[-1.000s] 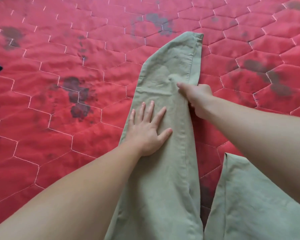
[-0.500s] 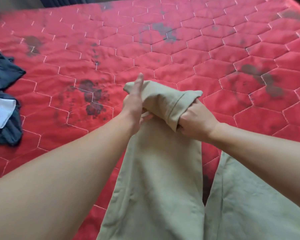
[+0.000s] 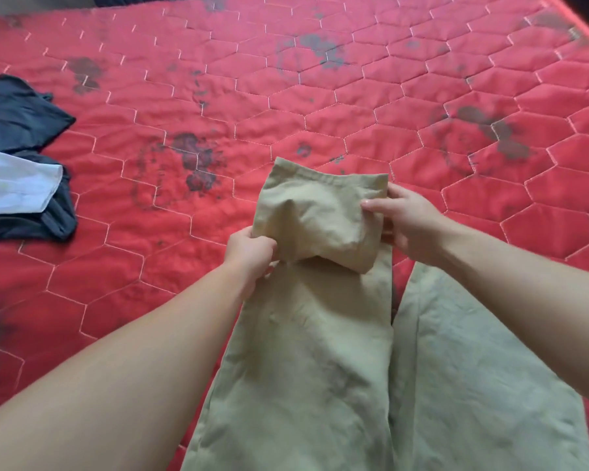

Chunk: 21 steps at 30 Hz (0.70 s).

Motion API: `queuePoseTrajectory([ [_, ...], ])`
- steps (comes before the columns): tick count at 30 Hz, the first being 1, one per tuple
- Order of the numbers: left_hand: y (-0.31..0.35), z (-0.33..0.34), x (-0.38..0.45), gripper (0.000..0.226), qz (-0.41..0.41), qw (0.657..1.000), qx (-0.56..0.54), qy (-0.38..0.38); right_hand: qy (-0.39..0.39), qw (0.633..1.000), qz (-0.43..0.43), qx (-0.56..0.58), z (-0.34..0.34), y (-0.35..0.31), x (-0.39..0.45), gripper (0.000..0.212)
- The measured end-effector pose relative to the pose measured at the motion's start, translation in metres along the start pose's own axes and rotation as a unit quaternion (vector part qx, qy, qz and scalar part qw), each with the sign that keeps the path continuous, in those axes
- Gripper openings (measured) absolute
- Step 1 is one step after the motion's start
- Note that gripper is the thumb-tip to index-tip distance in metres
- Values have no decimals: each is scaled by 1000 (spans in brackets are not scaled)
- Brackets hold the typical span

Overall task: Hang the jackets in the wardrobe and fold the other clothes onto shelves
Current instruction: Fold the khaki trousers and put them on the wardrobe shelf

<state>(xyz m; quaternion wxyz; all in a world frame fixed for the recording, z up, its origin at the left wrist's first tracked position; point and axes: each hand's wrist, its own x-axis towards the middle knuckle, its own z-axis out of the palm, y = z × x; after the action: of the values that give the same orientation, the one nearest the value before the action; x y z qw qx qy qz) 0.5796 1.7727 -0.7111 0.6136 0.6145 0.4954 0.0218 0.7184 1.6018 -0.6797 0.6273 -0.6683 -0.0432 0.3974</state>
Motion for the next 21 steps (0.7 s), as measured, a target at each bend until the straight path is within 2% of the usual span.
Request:
queuePoseTrajectory([
  [2,1,-5,-7,31,12,999,-40,-11,-4,1000,-11,-19,7,-7,-5,23],
  [4,8,-10,-17,37,-5,990,-135,-32,-28,997,-51,-53,14,-13,-17,25],
  [6,14,-18,-26,24,-38,978,-197,-65,-49,987,-100,-112,19,-14,-30,22],
  [7,16,-22,-29,35,-59,975,-199,-81,-68,980,-116,-149,22,-14,-39,20],
  [9,12,-35,-24,61,-91,973,-185,-100,-124,955,-130,-236,30,-9,-57,22],
  [11,4,-48,-22,74,-131,970,-165,-123,-183,910,-119,-353,39,5,-75,21],
  [13,-6,-60,-26,71,-170,966,-126,-149,-227,860,-76,-451,44,19,-91,23],
  [14,-10,-64,-34,58,-177,965,-96,-169,-239,846,-52,-474,45,25,-98,22],
  [16,-18,-68,-47,24,-151,967,-10,-204,-256,825,-16,-503,48,36,-108,23],
  [17,-23,-69,-52,23,-126,971,33,-203,-263,821,-2,-507,49,40,-114,23],
  [19,-34,-68,-58,48,-82,977,73,-182,-277,826,27,-490,52,45,-123,22],
  [21,-41,-66,-62,61,-58,980,85,-170,-284,825,38,-486,55,48,-132,20],
])
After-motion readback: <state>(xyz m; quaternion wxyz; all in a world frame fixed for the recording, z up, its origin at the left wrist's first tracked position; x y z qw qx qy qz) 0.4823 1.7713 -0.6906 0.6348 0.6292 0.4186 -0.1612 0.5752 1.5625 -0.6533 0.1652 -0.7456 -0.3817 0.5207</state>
